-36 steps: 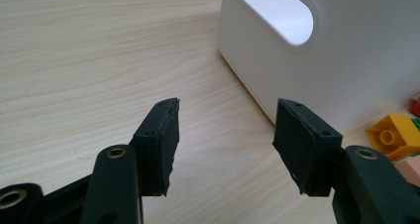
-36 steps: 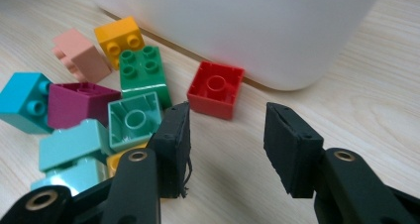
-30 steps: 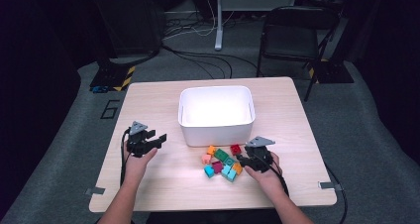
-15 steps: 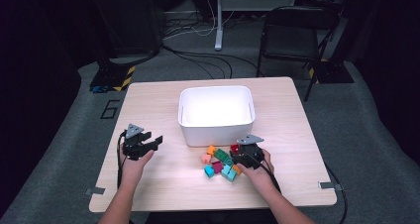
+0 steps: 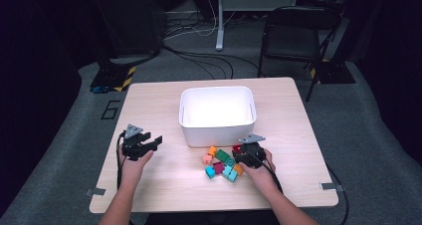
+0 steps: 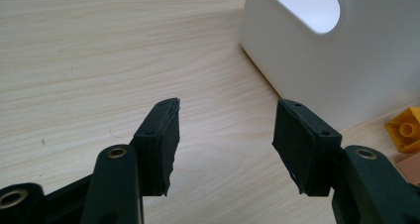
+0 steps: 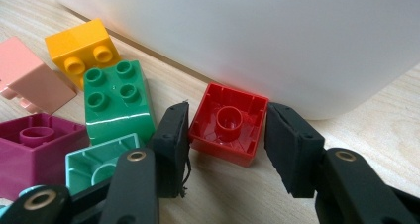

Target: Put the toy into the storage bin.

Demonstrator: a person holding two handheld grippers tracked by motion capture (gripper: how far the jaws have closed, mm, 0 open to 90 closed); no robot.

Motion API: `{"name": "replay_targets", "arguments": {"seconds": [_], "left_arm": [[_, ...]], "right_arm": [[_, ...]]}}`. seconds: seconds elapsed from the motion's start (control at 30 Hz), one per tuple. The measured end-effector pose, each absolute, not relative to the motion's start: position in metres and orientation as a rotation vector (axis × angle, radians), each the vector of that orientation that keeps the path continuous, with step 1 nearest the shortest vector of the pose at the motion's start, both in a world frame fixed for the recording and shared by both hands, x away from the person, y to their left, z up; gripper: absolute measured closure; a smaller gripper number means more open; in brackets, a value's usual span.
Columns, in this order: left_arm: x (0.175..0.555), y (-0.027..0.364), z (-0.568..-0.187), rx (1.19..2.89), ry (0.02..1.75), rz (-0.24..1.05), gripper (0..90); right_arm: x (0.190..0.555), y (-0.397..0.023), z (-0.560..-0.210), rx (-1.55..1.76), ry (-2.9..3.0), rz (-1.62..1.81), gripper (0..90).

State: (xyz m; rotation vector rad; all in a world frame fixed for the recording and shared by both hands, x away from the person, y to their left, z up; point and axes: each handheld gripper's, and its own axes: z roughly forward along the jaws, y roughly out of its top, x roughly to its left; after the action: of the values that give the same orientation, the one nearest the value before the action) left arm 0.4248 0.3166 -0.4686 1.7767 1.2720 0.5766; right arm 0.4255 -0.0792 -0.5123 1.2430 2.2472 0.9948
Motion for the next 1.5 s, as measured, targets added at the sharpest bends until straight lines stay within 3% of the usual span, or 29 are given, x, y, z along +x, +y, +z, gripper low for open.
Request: {"name": "replay_targets", "arguments": {"seconds": [0.3,0.8,1.5], "left_arm": [[0.424,0.319,-0.47,1.775,1.282,0.577,43.2],[0.426,0.319,-0.47,1.768,1.281,0.575,43.3],[0.432,0.318,-0.473,1.771,1.29,0.546,43.0]], "right_arm": [[0.429,-0.076,-0.517,1.243,2.274,0.957,50.2],[0.422,-0.078,-0.512,1.213,2.291,0.951,58.2],[0.401,-0.099,-0.474,1.19,2.363,1.052,58.4]]}}
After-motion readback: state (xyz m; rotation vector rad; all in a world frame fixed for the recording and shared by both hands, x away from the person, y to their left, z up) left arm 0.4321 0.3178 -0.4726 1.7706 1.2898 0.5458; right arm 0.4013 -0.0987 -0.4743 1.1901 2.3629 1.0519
